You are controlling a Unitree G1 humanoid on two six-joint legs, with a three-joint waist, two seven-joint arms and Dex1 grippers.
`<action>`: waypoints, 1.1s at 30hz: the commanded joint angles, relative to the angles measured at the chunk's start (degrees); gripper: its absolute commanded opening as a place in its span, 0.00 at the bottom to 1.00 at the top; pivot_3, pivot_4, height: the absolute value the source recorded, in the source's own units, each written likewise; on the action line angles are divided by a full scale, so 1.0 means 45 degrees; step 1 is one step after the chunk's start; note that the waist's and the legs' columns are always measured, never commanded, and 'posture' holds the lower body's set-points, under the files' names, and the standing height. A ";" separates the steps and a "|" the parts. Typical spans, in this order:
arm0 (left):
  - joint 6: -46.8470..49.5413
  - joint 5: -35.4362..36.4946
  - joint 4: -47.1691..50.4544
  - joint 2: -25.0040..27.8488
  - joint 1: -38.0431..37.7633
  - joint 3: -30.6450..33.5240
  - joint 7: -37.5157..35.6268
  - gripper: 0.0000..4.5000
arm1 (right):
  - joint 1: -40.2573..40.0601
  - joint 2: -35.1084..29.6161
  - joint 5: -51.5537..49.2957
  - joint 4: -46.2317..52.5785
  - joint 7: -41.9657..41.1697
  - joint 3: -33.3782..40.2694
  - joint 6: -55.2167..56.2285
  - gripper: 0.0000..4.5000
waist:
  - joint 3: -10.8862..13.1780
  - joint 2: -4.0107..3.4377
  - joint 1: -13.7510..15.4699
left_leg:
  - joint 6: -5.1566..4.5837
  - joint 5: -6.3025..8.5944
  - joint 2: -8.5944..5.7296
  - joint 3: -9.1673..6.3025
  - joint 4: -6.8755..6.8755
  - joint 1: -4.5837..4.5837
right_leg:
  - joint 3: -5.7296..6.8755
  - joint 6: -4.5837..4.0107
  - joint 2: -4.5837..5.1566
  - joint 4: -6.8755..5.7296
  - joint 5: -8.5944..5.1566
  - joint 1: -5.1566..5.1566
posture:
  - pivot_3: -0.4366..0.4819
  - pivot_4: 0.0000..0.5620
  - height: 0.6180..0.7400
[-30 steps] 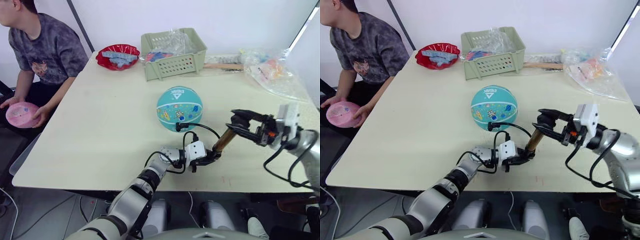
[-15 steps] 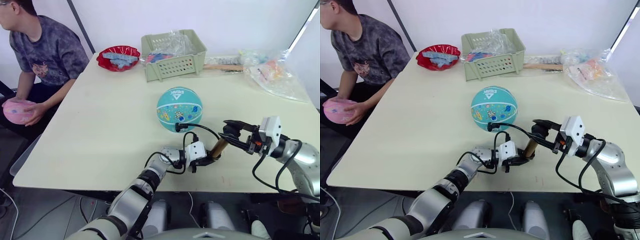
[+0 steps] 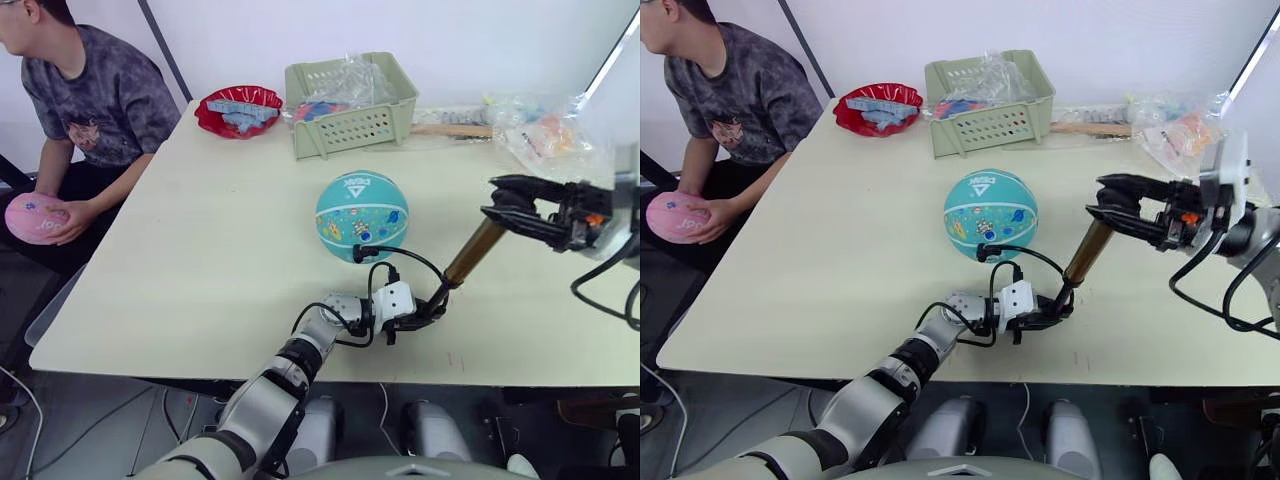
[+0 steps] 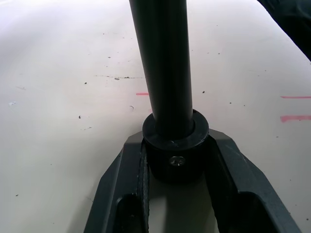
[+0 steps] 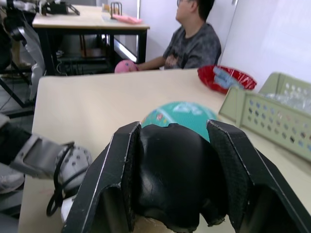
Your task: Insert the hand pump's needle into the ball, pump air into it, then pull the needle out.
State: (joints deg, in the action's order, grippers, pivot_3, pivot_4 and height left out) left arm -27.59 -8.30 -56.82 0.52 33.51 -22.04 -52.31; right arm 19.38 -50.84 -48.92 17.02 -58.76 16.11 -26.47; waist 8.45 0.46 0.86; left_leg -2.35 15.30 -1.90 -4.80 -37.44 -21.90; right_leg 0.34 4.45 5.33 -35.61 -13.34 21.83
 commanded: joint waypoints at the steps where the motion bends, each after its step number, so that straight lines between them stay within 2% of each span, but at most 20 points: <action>1: 0.0415 -0.0749 -0.0981 0.0349 -0.0654 -0.0520 -0.0155 0.26 | 0.0992 -0.0602 -0.0591 0.0002 0.0117 0.1547 -0.0035 0.38 | 0.0002 0.0000 -0.0002 | 0.0000 0.0000 0.0000 0.0002 -0.0001 -0.0001 | 0.0000 0.0000 0.0000 0.0000 0.0000 0.0000 | 0.48 0.27 1.00; 8: 0.0379 -0.0777 -0.1005 0.0380 -0.0633 -0.0538 -0.0155 0.26 | 0.1875 -0.1295 -0.1143 -0.0193 0.0154 0.1991 -0.0698 0.38 | 0.0012 0.0003 -0.0003 | 0.0000 0.0000 0.0000 0.0004 -0.0002 -0.0010 | 0.0000 0.0000 0.0004 0.0000 0.0001 0.0008 | 0.48 0.27 1.00; 13: 0.0385 -0.0788 -0.0994 0.0387 -0.0654 -0.0552 -0.0176 0.26 | 0.1871 -0.1102 -0.1099 -0.0007 0.0173 0.1959 -0.0817 0.38 | 0.0026 -0.0006 0.0004 | 0.0000 -0.0001 -0.0008 0.0008 -0.0003 -0.0039 | -0.0002 0.0001 0.0017 0.0000 0.0002 0.0039 | 0.48 0.27 1.00; 21: 0.0382 -0.0796 -0.0974 0.0398 -0.0630 -0.0566 -0.0168 0.26 | -0.0345 -0.0052 0.0932 0.0197 -0.0090 0.0778 0.0543 0.38 | 0.0015 0.0005 -0.0014 | 0.0000 0.0000 -0.0005 0.0003 -0.0001 0.0005 | 0.0002 0.0006 0.0006 -0.0003 -0.0002 -0.0002 | 0.48 0.27 1.00; 27: 0.0419 -0.0765 -0.0996 0.0415 -0.0600 -0.0538 -0.0161 0.26 | -0.2083 0.1140 0.2582 0.0163 -0.0280 -0.0934 0.2153 0.38 | -0.0043 0.0081 -0.0037 | 0.0000 0.0000 0.0014 0.0003 -0.0002 0.0035 | 0.0000 0.0025 -0.0018 -0.0005 -0.0014 -0.0025 | 0.48 0.27 1.00; 31: 0.0408 -0.0795 -0.1003 0.0417 -0.0575 -0.0513 -0.0148 0.26 | -0.2648 0.1986 0.3186 -0.0149 -0.0028 -0.1569 0.2908 0.38 | -0.0066 0.0078 -0.0037 | 0.0001 0.0000 0.0018 0.0001 -0.0002 0.0041 | -0.0001 0.0018 -0.0026 -0.0009 -0.0011 -0.0027 | 0.48 0.27 1.00; 33: 0.0413 -0.0791 -0.1000 0.0424 -0.0573 -0.0497 -0.0147 0.26 | -0.2977 0.2389 0.4210 -0.0565 0.0093 -0.2103 0.3897 0.38 | -0.0075 0.0086 -0.0035 | 0.0001 0.0000 0.0019 0.0000 -0.0002 0.0042 | -0.0002 0.0014 -0.0032 -0.0011 -0.0009 -0.0026 | 0.48 0.27 1.00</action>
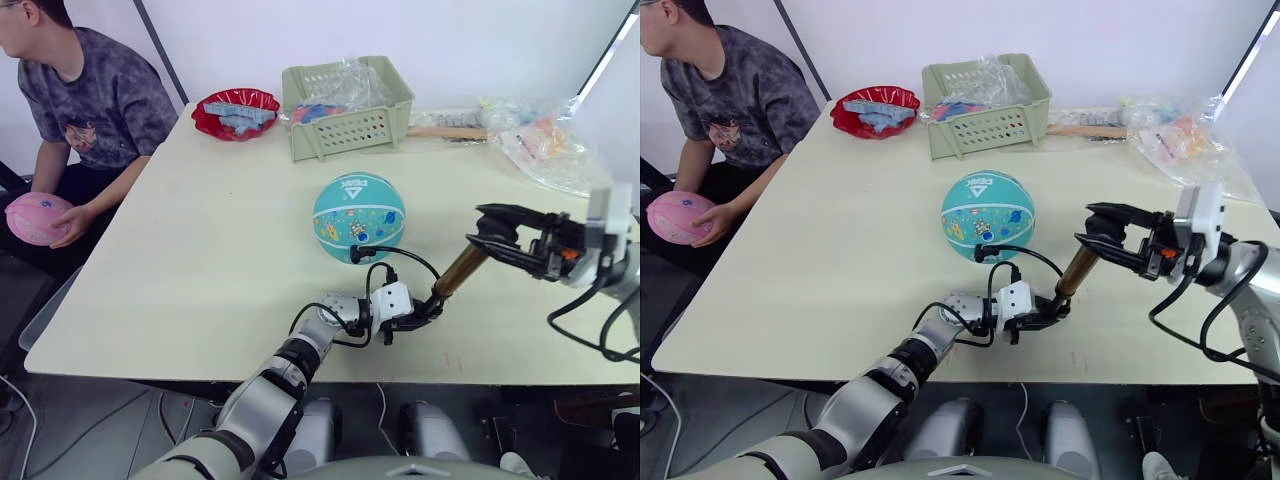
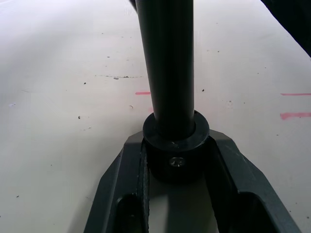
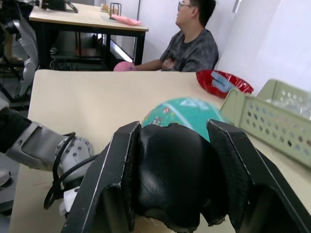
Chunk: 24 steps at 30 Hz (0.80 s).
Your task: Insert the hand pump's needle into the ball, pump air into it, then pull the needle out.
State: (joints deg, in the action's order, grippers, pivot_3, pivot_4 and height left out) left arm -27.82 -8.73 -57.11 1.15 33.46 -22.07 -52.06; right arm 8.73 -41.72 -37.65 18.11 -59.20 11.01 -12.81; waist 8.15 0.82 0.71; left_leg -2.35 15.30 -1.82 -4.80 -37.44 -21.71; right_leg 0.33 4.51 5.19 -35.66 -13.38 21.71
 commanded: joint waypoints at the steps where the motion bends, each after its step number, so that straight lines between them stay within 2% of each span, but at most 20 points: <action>1: 0.0472 -0.0686 -0.0930 0.0288 -0.0565 -0.0482 -0.0202 0.26 | -0.0768 0.0652 0.1938 -0.0960 0.0351 -0.1151 0.1106 0.38 | -0.0013 0.0008 -0.0001 | 0.0000 0.0000 0.0001 -0.0002 0.0000 0.0000 | 0.0000 -0.0002 -0.0006 0.0000 0.0000 0.0000 | 0.48 0.27 1.00; 9: 0.0491 -0.0659 -0.0889 0.0312 -0.0597 -0.0462 -0.0183 0.26 | -0.1352 0.1316 0.3293 -0.1970 0.0652 -0.1929 0.2728 0.38 | -0.0060 -0.0027 -0.0007 | 0.0000 0.0000 -0.0001 -0.0003 0.0001 0.0012 | -0.0003 0.0005 -0.0028 -0.0007 -0.0006 -0.0003 | 0.48 0.27 1.00; 18: 0.0495 -0.0641 -0.0898 0.0308 -0.0610 -0.0451 -0.0212 0.26 | -0.0162 0.0662 0.1495 -0.0471 0.0620 -0.1021 0.1185 0.38 | -0.0049 -0.0041 0.0013 | 0.0000 0.0000 0.0002 -0.0001 0.0001 0.0001 | -0.0007 -0.0019 -0.0024 -0.0007 0.0008 0.0005 | 0.48 0.27 1.00; 24: 0.0469 -0.0660 -0.0894 0.0296 -0.0651 -0.0458 -0.0229 0.26 | 0.0945 -0.0667 -0.0360 0.0159 0.0313 0.0558 -0.0348 0.38 | 0.0009 -0.0090 0.0026 | 0.0000 0.0000 -0.0015 0.0002 -0.0001 -0.0029 | -0.0009 -0.0020 0.0011 -0.0005 0.0010 0.0023 | 0.48 0.27 1.00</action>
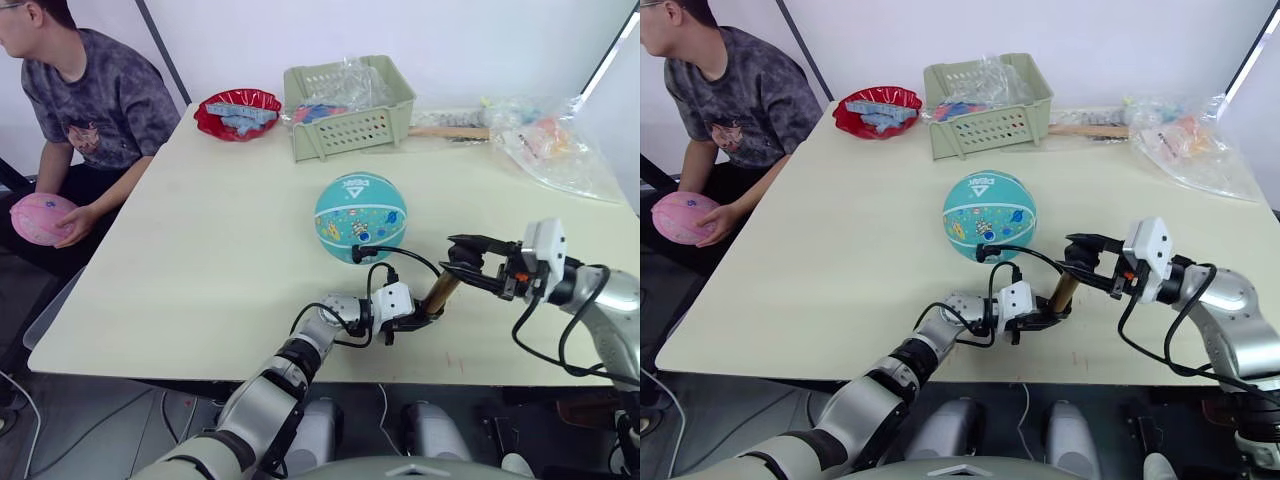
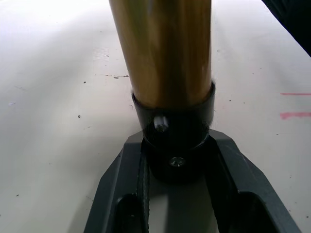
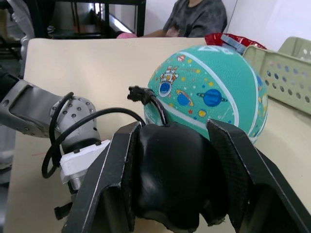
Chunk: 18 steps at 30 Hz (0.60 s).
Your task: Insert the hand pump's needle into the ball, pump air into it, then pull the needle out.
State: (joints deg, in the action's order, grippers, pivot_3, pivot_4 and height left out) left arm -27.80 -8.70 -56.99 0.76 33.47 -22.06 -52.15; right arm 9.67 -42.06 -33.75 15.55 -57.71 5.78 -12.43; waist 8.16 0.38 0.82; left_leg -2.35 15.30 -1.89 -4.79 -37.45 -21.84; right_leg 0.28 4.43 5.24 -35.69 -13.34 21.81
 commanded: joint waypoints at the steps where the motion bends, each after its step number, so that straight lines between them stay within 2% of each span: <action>1: 0.0455 -0.0668 -0.0914 0.0387 -0.0666 -0.0463 -0.0215 0.26 | 0.0935 -0.0820 -0.1640 0.0761 -0.0029 0.2073 -0.0751 0.38 | 0.0011 0.0015 0.0000 | 0.0000 0.0000 0.0000 -0.0002 0.0001 -0.0001 | 0.0001 0.0000 0.0000 0.0002 0.0000 0.0000 | 0.48 0.27 1.00; 10: 0.0410 -0.0691 -0.0966 0.0398 -0.0649 -0.0477 -0.0254 0.26 | 0.2402 -0.2799 -0.3967 0.0567 -0.0284 0.4299 -0.2847 0.38 | 0.0056 0.0032 0.0004 | 0.0000 0.0000 0.0001 0.0003 0.0000 -0.0008 | 0.0002 0.0002 0.0014 0.0004 0.0000 0.0001 | 0.48 0.27 1.00; 18: 0.0400 -0.0711 -0.1037 0.0389 -0.0614 -0.0481 -0.0228 0.26 | 0.3185 -0.3094 -0.4399 0.0433 0.0181 0.4806 -0.3411 0.38 | 0.0075 0.0047 0.0006 | 0.0000 0.0000 -0.0002 0.0004 0.0000 -0.0016 | 0.0003 0.0003 0.0022 0.0006 0.0000 0.0008 | 0.48 0.27 1.00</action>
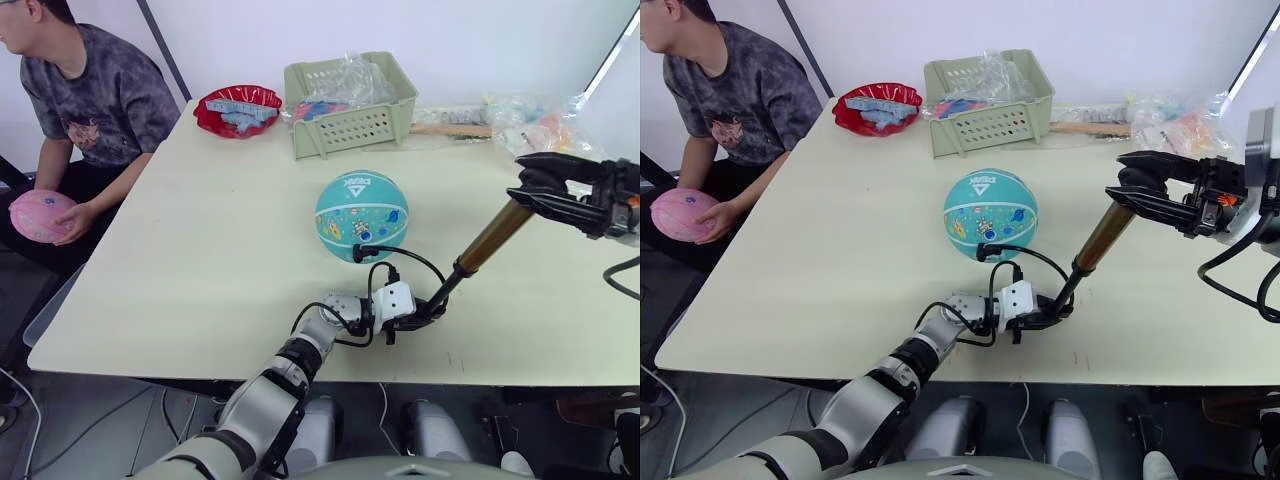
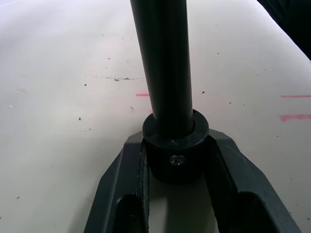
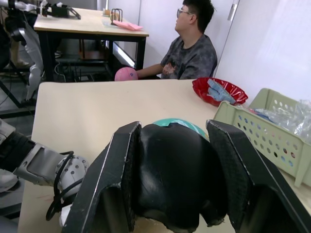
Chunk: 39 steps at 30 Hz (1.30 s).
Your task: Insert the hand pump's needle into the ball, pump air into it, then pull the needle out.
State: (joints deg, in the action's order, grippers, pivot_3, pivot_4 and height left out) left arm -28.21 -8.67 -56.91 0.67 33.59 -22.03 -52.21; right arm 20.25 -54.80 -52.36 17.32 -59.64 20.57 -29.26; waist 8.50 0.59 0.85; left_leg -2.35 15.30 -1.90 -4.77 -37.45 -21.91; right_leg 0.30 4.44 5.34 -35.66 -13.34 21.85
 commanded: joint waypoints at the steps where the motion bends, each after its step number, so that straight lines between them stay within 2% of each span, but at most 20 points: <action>1: 0.0496 -0.0717 -0.1063 0.0410 -0.0635 -0.0483 -0.0206 0.26 | 0.0856 -0.0233 -0.0278 0.0110 0.0620 0.1479 0.0251 0.38 | 0.0001 0.0000 0.0000 | 0.0000 0.0000 -0.0001 0.0000 0.0000 -0.0004 | 0.0000 0.0000 0.0000 0.0000 0.0000 0.0004 | 0.48 0.27 1.00; 12: 0.0562 -0.0742 -0.0995 0.0414 -0.0584 -0.0524 -0.0204 0.26 | -0.1039 0.1431 0.2548 0.0758 0.0796 -0.1037 0.1500 0.38 | -0.0025 0.0022 -0.0026 | 0.0000 0.0000 0.0010 -0.0002 -0.0001 0.0037 | 0.0003 0.0033 -0.0015 -0.0004 -0.0017 -0.0027 | 0.48 0.27 1.00; 15: 0.0601 -0.0682 -0.0921 0.0482 -0.0711 -0.0485 -0.0223 0.26 | -0.1783 0.2102 0.3379 0.0381 0.1036 -0.1689 0.2079 0.38 | -0.0111 0.0093 -0.0039 | 0.0000 0.0000 0.0027 -0.0004 0.0000 0.0048 | 0.0002 0.0025 -0.0040 -0.0006 -0.0017 -0.0030 | 0.48 0.27 1.00; 24: 0.0616 -0.0676 -0.0878 0.0500 -0.0741 -0.0482 -0.0183 0.26 | -0.3013 0.3456 0.5036 -0.0519 0.1156 -0.3224 0.3867 0.38 | -0.0162 0.0077 -0.0054 | 0.0000 0.0000 0.0033 -0.0006 0.0002 0.0057 | -0.0001 0.0009 -0.0056 -0.0008 -0.0009 -0.0033 | 0.48 0.27 1.00; 28: 0.0617 -0.0681 -0.0873 0.0457 -0.0707 -0.0483 -0.0136 0.26 | -0.3670 0.4246 0.6636 -0.1680 0.1148 -0.4512 0.5549 0.38 | -0.0202 0.0077 -0.0056 | 0.0000 0.0000 0.0028 -0.0009 0.0007 0.0063 | 0.0000 0.0002 -0.0070 -0.0008 -0.0007 -0.0036 | 0.48 0.27 1.00; 34: 0.0662 -0.0659 -0.0868 0.0430 -0.0688 -0.0467 -0.0118 0.26 | -0.3874 0.4518 0.7228 -0.1934 0.1185 -0.5006 0.6293 0.38 | -0.0237 0.0035 -0.0072 | 0.0000 0.0000 0.0025 -0.0004 0.0006 0.0072 | -0.0005 0.0018 -0.0076 -0.0011 -0.0016 -0.0038 | 0.48 0.27 1.00; 39: 0.0672 -0.0625 -0.0892 0.0408 -0.0690 -0.0454 -0.0145 0.26 | -0.3276 0.4084 0.6759 -0.1650 0.1068 -0.4403 0.6033 0.38 | -0.0238 0.0033 -0.0069 | 0.0000 0.0000 0.0027 -0.0006 0.0006 0.0076 | -0.0004 0.0026 -0.0080 -0.0012 -0.0020 -0.0041 | 0.48 0.27 1.00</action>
State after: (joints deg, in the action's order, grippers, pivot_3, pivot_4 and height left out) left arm -26.85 -8.75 -57.42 1.54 33.25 -22.01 -51.65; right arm 5.71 -34.71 -24.03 12.20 -54.71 0.44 0.10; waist 7.43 0.74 0.54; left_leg -2.35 15.30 -1.77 -4.79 -37.42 -21.57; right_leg 0.27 4.54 4.98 -35.71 -13.42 21.66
